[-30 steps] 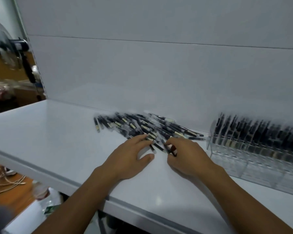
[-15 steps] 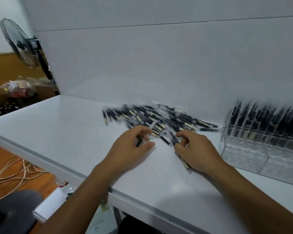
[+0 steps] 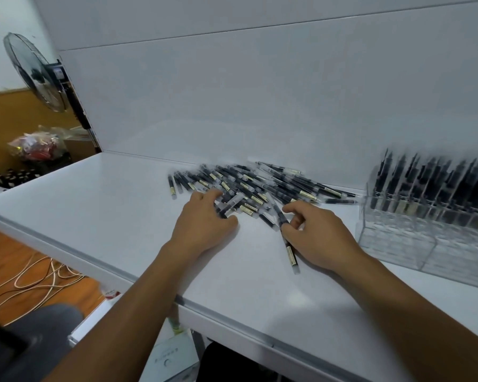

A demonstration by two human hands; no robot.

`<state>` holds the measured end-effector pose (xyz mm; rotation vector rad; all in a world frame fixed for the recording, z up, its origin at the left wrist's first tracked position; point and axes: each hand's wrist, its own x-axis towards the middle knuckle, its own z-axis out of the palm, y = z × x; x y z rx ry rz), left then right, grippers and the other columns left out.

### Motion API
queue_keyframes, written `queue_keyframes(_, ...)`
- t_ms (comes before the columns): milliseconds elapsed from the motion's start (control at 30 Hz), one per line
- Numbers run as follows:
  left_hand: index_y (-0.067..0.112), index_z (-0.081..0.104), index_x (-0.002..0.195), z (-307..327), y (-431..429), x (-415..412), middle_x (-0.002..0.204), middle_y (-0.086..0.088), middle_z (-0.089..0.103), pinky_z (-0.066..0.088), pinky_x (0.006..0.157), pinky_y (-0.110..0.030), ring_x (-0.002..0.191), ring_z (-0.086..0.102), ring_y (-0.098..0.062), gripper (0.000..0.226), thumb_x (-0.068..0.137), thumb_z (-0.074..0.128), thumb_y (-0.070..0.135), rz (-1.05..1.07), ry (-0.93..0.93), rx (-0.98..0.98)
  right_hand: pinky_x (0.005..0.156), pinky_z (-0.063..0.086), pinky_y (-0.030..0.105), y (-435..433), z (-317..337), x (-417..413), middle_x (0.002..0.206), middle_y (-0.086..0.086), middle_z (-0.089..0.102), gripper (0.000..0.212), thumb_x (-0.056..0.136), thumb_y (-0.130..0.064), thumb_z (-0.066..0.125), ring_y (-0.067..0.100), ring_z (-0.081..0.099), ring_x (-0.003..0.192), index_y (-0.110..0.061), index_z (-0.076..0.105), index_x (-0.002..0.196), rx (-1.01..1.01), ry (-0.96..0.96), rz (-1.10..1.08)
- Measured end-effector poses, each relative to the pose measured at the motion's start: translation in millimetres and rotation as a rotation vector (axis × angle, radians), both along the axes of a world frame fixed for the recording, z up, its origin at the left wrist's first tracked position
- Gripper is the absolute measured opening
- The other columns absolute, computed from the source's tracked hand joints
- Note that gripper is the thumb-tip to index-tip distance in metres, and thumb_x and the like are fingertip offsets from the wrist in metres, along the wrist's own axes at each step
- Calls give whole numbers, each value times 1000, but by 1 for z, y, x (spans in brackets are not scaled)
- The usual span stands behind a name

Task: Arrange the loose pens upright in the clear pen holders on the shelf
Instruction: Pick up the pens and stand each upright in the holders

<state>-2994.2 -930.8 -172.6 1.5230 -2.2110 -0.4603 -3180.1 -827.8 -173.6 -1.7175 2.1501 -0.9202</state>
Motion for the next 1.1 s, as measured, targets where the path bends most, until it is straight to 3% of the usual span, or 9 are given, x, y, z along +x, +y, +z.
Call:
queue_keyframes(167, 32, 38, 138, 8, 2, 11, 133, -4, 45, 38, 82, -29, 104, 56, -22, 63, 81, 65, 25, 0, -5, 70, 75, 41, 27, -2, -2, -3, 85, -13, 61, 31, 91, -29, 59, 9, 56, 85, -28, 58, 122, 10, -77, -16)
queue_keyframes(267, 31, 34, 141, 11, 4, 17, 132, -5, 47, 40, 84, -30, 110, 54, -25, 68, 80, 65, 24, 22, -50, 94, 68, 41, 21, -4, -2, -6, 77, -12, 60, 27, 89, -23, 61, 6, 55, 76, -27, 63, 116, -30, -293, -61)
queue_keyframes(467, 26, 35, 139, 17, 5, 27, 126, -3, 57, 45, 87, -34, 108, 55, -25, 64, 81, 62, 26, 62, -131, 151, 72, 43, 20, -1, 1, -1, 71, 0, 47, 22, 90, -14, 62, 11, 50, 72, -22, 67, 110, -56, -643, -22)
queue_keyframes(567, 20, 44, 131, 18, 7, 29, 123, -4, 57, 40, 81, -31, 105, 53, -25, 43, 89, 52, 25, 68, -213, 108, 69, 43, 16, 2, 5, 2, 74, 4, 51, 18, 92, -14, 62, 13, 53, 76, -23, 65, 107, -50, -666, 19)
queue_keyframes(633, 16, 51, 109, 16, 10, 29, 106, -5, 58, 37, 71, -31, 89, 52, -23, 17, 93, 45, 20, 53, -215, 57, 66, 42, 18, 3, 6, 4, 76, 3, 54, 19, 92, -14, 62, 16, 51, 77, -20, 66, 110, -45, -682, 34)
queue_keyframes(733, 12, 51, 96, 12, 11, 32, 89, -4, 55, 36, 67, -33, 83, 53, -26, 12, 93, 40, 14, 49, -152, 19, 66, 39, 25, 3, 5, 5, 74, 6, 49, 22, 93, -13, 62, 19, 45, 71, -16, 66, 114, -30, -770, 43)
queue_keyframes(933, 25, 52, 118, 9, 19, 41, 101, 4, 57, 36, 74, -31, 89, 52, -21, 21, 98, 45, 24, 89, 56, -27, 72, 42, 39, 6, 8, 11, 67, 5, 50, 17, 92, -12, 64, 19, 42, 62, -15, 69, 108, -53, -841, 94)
queue_keyframes(1100, 35, 53, 109, 21, 26, 41, 100, 11, 62, 42, 69, -31, 77, 58, -13, 16, 94, 56, 28, 43, 285, -88, 58, 39, 12, 18, 30, 13, 73, -7, 54, 16, 92, -13, 64, 2, 49, 58, -19, 68, 107, -140, -747, 127)
